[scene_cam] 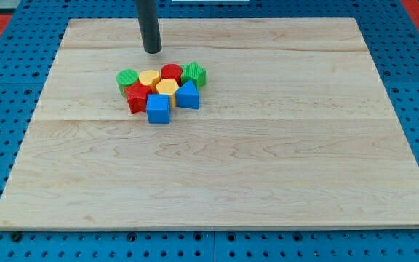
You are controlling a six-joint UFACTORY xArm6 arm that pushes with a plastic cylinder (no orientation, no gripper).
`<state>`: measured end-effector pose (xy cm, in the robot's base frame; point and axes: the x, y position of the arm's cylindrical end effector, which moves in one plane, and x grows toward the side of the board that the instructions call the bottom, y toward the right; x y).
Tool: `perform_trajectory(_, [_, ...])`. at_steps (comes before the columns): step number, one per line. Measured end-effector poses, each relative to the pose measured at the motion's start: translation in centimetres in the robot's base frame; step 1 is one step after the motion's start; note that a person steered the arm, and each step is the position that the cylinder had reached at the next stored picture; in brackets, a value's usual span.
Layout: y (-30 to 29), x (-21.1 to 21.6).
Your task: Nudge the group of blocks a bit right
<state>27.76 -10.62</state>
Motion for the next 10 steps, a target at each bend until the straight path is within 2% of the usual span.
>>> perform_trajectory(2, [-0.6,0.4])
perform_trajectory(3, [-6.0,3.4])
perform_trajectory(6, [-7.7,3.5])
perform_trajectory(8, [-7.8,10.6])
perform_trajectory(10, [-7.8,11.7])
